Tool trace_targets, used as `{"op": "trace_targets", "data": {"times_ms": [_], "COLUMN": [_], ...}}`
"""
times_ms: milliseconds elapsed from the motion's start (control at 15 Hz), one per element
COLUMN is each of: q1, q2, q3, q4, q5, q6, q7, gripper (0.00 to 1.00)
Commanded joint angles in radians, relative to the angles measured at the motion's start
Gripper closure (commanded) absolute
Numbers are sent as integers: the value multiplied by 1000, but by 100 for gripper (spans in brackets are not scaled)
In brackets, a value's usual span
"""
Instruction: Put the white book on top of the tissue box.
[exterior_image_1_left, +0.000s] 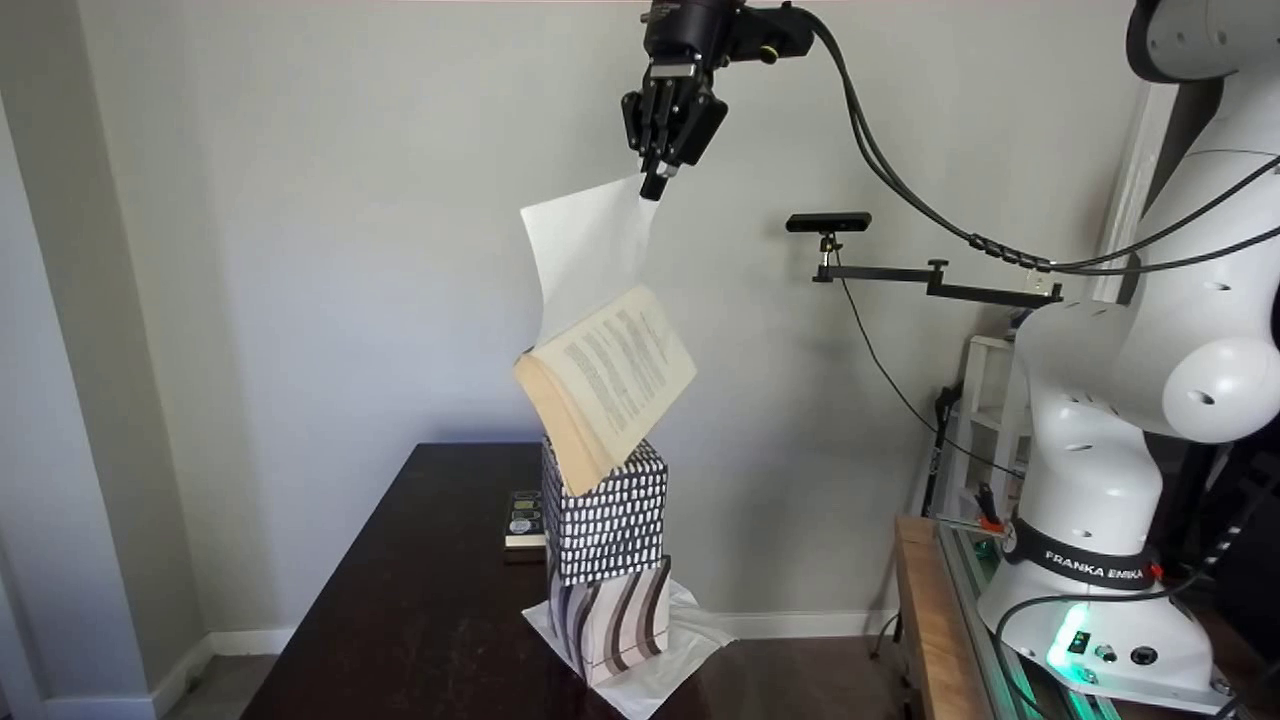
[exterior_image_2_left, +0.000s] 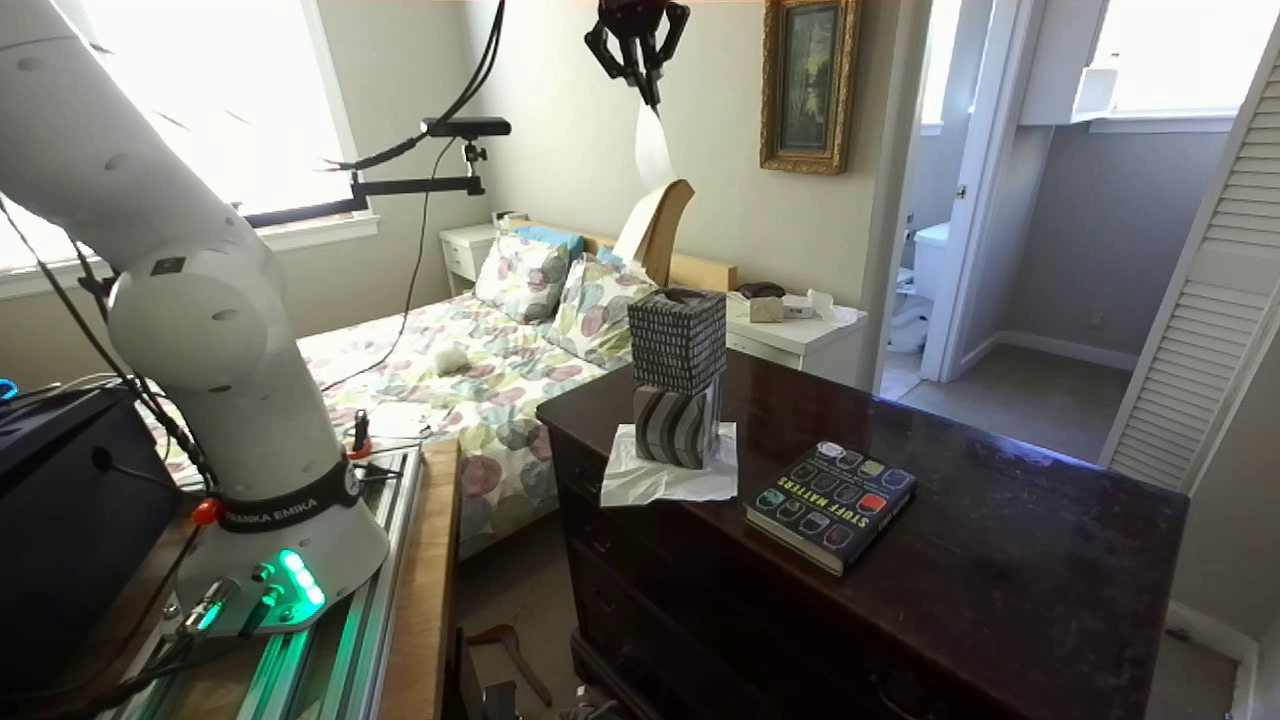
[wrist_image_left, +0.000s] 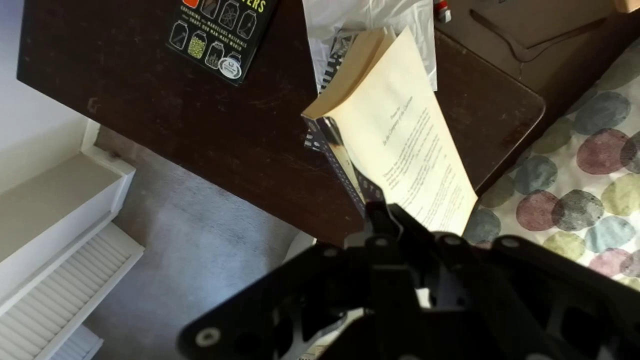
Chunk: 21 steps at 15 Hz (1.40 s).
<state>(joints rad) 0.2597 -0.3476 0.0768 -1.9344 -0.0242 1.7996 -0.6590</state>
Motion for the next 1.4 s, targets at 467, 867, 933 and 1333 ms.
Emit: {"op": "trace_targets", "data": {"times_ms": [467,867,933,1333], "q1": [-18,-26,-28,-51], "q2": [20,50,54,65], "q3": [-27,-38,-39,-29], "q4": [17,28,29,19], "q5": [72,90,91,58], "q6": [-43,-53,-53,-25], "q7": [-54,-65,-65,-35], "gripper": [99,99,99,99]}}
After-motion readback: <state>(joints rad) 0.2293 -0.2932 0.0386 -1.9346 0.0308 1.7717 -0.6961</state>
